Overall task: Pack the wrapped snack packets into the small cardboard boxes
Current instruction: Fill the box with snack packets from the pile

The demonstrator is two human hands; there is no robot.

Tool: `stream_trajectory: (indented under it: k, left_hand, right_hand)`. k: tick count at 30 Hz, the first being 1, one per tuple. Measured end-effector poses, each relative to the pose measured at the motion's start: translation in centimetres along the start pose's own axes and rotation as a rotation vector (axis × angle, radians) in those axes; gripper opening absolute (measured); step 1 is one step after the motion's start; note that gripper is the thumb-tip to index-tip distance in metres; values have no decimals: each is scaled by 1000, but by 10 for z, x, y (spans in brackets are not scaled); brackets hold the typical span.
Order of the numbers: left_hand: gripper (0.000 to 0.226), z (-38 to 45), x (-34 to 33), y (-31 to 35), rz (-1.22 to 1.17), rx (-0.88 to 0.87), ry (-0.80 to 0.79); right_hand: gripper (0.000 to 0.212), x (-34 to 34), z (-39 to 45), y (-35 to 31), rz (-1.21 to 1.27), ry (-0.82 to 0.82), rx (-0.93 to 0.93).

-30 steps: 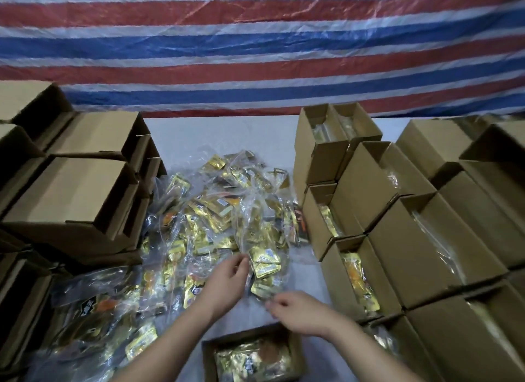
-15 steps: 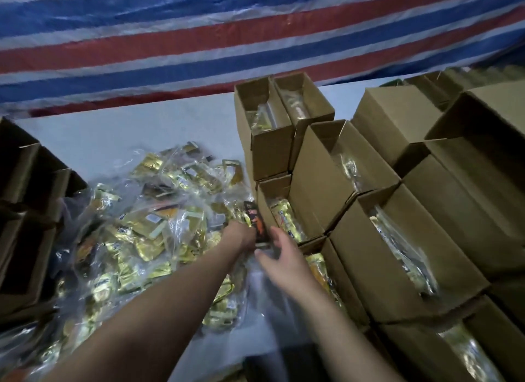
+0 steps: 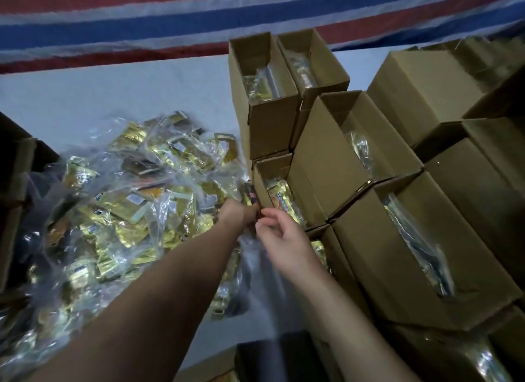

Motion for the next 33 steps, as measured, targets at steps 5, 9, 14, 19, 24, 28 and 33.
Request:
stream_trajectory:
  k: [5,9,14,19,24,28,33]
  left_hand:
    - [18,-60,49,8,-142,-152,14]
    - [44,-141,99,13,-255,-403,-47]
    - [43,-225,156,26,-411,-602,-103]
    - [46,-273,183,24,-413,-833,100]
    - [34,-292,194,10,-327,-1001,287]
    - [37,-302,203,-3,-264,-1083,318]
    - [26,-320,203,-13,-407,-1082,288]
  right_hand:
    - [12,0,-6,-24,18,66,29]
    - [52,-9,-16,-56,133,99,-36]
    - [91,-44,-52,-107,332,-239,6]
    - [62,-74,-94,-131,732,-457,106]
    - [83,-99,-133,-142,362,-377,2]
    - [81,-98,-153,-142,342,-469,-29]
    - [56,-91,-164,-136,658,-502,54]
Point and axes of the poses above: each hand's wrist, its own z-axis towards the middle knuckle, its own x-axis out of the back of the hand, y = z × x, the point moved 1 cm from there along z, towards the middle knuckle, and after that the axes turned 12 degrees about -z, right-handed, at the moved point
